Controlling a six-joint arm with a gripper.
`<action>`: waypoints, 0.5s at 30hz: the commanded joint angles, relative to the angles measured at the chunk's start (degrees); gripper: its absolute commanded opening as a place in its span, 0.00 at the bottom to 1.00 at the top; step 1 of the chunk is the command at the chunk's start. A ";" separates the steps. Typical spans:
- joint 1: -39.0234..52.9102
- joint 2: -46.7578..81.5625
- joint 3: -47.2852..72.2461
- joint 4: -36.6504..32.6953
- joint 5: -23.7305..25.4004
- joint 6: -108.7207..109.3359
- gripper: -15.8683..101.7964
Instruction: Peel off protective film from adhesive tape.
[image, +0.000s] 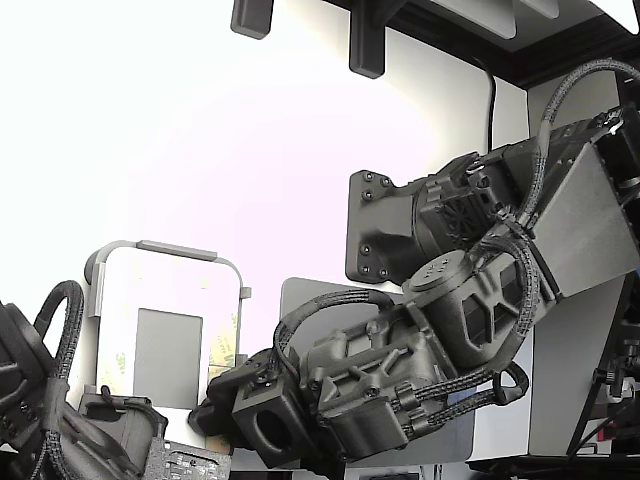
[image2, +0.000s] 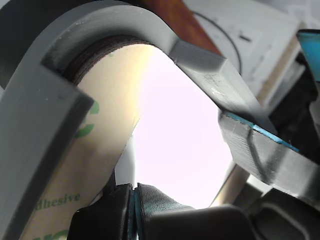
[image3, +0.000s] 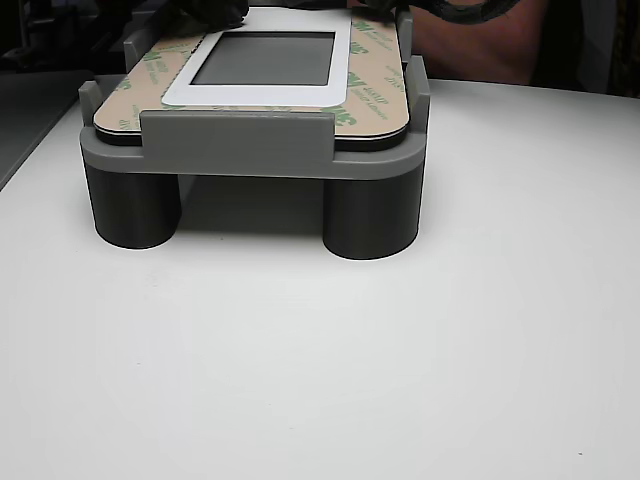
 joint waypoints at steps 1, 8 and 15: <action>-0.09 1.32 -1.14 -0.44 -0.79 -0.18 0.05; 0.00 0.18 -2.29 -0.35 -1.14 -0.62 0.05; 0.09 -0.53 -3.08 -0.26 -1.41 -0.79 0.05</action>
